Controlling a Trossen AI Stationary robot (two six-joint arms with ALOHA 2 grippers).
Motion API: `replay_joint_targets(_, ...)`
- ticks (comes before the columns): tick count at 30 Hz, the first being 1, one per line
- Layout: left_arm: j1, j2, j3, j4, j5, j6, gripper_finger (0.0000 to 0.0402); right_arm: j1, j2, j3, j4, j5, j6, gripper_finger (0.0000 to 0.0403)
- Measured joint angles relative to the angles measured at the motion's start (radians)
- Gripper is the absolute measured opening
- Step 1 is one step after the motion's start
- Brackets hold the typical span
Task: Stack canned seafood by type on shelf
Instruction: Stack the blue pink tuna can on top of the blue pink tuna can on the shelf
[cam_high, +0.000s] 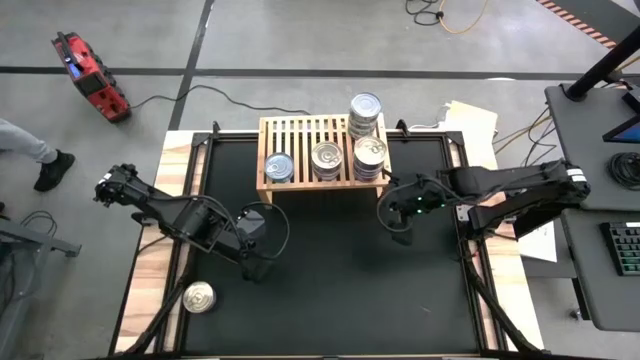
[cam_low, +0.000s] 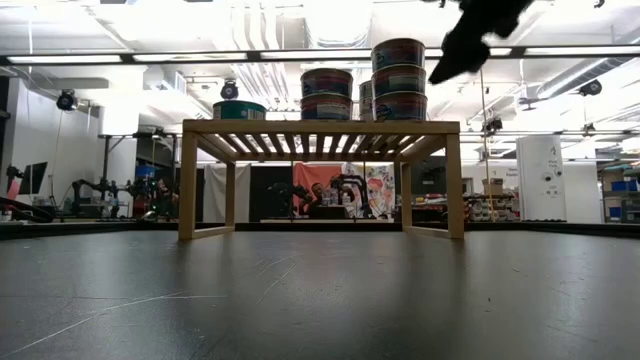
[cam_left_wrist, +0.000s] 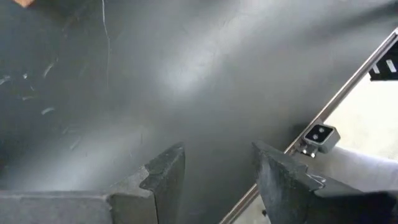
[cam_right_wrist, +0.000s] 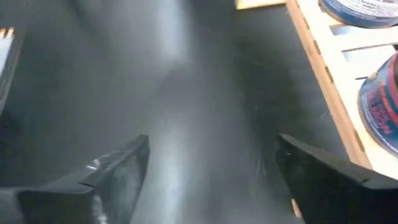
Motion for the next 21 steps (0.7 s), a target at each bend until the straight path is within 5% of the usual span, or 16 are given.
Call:
replay_joint_targets(8, 0.000, 0.000, 0.000, 0.003, -0.064, 0.007, 0.0168, -0.026, 0.019, -0.175, 0.265, 0.250, 0.028, 0.0161)
replay_joint_targets(13, 0.000, 0.000, 0.000, 0.003, -0.099, 0.007, 0.0168, -0.028, 0.028, -0.190, 0.313, 0.266, -0.031, 0.0027)
replay_joint_targets(21, 0.000, 0.000, 0.000, 0.003, -0.153, 0.007, 0.0168, -0.070, 0.027, -0.188, 0.327, 0.277, -0.038, 0.0010)
